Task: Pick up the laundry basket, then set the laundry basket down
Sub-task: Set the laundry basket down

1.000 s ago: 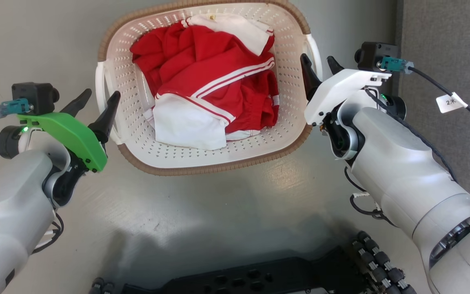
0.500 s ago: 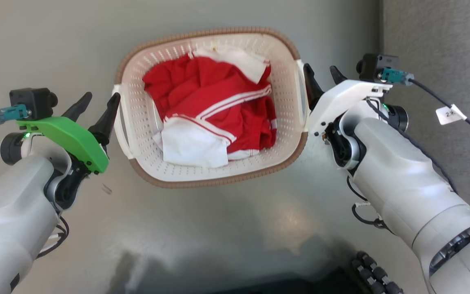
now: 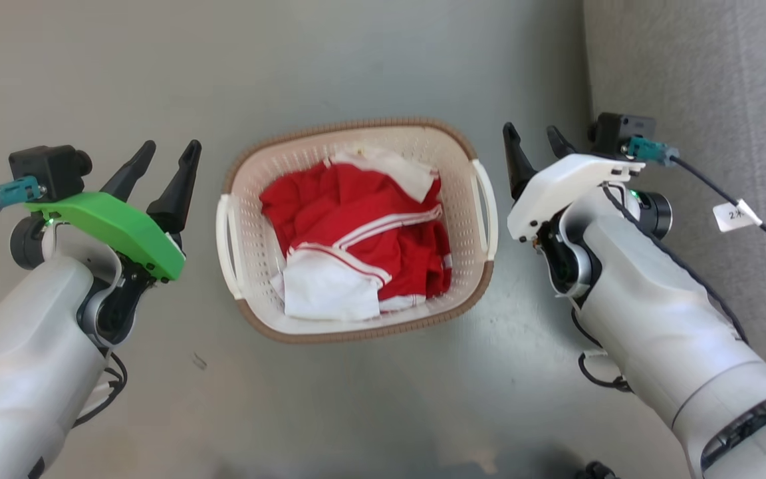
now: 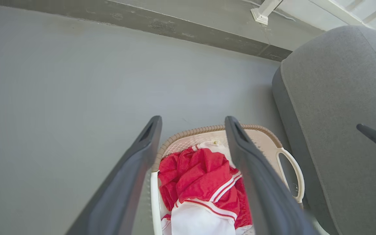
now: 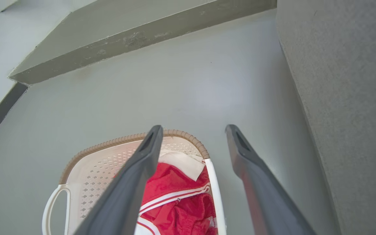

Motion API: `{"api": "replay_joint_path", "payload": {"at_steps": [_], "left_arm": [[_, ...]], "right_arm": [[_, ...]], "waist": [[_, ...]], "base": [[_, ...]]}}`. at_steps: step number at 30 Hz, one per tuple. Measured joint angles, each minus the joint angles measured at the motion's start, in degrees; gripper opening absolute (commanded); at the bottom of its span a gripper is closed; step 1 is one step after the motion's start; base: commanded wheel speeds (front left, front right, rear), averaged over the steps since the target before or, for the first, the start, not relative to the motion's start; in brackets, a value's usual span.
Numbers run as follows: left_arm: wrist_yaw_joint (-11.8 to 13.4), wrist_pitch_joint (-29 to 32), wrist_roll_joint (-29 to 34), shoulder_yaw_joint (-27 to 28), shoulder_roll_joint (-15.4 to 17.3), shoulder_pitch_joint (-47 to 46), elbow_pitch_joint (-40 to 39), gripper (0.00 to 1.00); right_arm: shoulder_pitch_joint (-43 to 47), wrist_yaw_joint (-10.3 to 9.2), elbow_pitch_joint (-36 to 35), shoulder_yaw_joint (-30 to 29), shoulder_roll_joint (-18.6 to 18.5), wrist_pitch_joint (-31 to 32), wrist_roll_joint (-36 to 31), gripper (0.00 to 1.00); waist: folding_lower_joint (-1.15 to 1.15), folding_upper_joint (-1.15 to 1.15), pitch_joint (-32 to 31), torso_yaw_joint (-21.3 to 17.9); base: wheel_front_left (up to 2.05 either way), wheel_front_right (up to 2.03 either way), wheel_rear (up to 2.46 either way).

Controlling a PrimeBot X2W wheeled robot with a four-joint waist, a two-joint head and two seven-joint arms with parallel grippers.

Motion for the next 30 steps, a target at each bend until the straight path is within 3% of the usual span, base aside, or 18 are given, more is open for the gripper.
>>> {"api": "replay_joint_path", "payload": {"at_steps": [30], "left_arm": [[0.0,0.0,14.8,19.0,-2.5,18.3,-6.6,1.00]], "right_arm": [[20.4,-0.01,-18.9,-15.6,-1.5,0.0,-18.8,1.00]], "waist": [[0.00,0.00,-24.0,0.8]], "base": [[0.00,0.00,0.00]]}}
